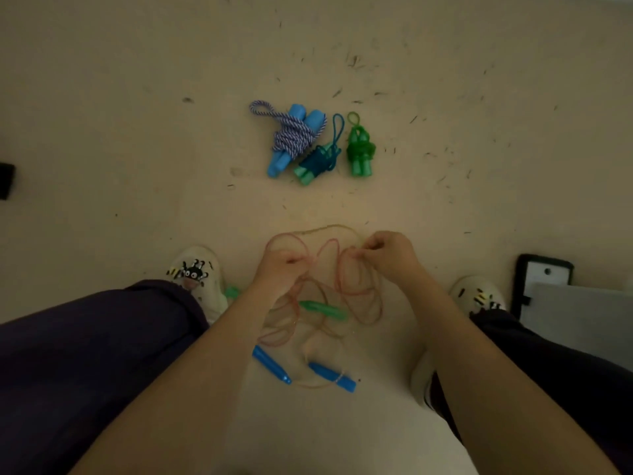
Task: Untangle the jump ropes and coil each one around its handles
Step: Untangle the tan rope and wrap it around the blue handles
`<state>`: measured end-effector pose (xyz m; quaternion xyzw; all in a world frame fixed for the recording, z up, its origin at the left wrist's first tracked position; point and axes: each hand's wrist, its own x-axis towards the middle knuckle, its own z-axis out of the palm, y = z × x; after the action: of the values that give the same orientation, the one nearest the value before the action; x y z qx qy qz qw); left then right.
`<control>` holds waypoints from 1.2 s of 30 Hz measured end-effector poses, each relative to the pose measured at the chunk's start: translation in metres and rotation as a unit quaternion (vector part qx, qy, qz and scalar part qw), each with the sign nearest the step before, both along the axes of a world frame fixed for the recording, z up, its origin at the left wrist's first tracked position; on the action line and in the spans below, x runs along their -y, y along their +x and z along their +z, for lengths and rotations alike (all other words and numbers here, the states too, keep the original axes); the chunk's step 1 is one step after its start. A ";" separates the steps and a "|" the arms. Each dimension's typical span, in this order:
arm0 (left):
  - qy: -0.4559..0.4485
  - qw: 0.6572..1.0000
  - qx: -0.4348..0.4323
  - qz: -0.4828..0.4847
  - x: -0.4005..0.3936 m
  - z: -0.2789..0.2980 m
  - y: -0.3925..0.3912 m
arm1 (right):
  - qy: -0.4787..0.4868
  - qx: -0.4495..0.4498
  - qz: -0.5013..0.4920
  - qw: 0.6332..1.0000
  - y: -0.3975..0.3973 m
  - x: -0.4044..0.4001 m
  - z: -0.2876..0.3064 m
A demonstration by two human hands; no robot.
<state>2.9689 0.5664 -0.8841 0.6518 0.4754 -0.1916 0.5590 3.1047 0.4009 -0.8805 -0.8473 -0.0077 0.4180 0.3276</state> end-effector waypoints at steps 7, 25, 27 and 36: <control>-0.113 0.975 0.161 -0.108 0.022 0.144 0.031 | 0.170 -0.027 0.002 0.985 0.007 0.000 0.152; 0.061 0.870 0.415 -0.260 0.036 0.465 -0.084 | 0.409 0.109 0.151 0.893 -0.080 0.076 0.482; 0.135 0.863 0.416 -0.254 0.036 0.466 -0.085 | 0.412 0.128 0.166 0.887 -0.089 0.078 0.488; 0.177 0.862 0.388 -0.274 0.044 0.433 -0.071 | 0.374 0.150 0.210 0.891 -0.103 0.059 0.449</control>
<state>2.8974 0.5226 -0.4506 0.8655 0.0483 0.0183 0.4982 3.0018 0.3419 -0.4315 -0.6929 -0.3908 0.3112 0.5199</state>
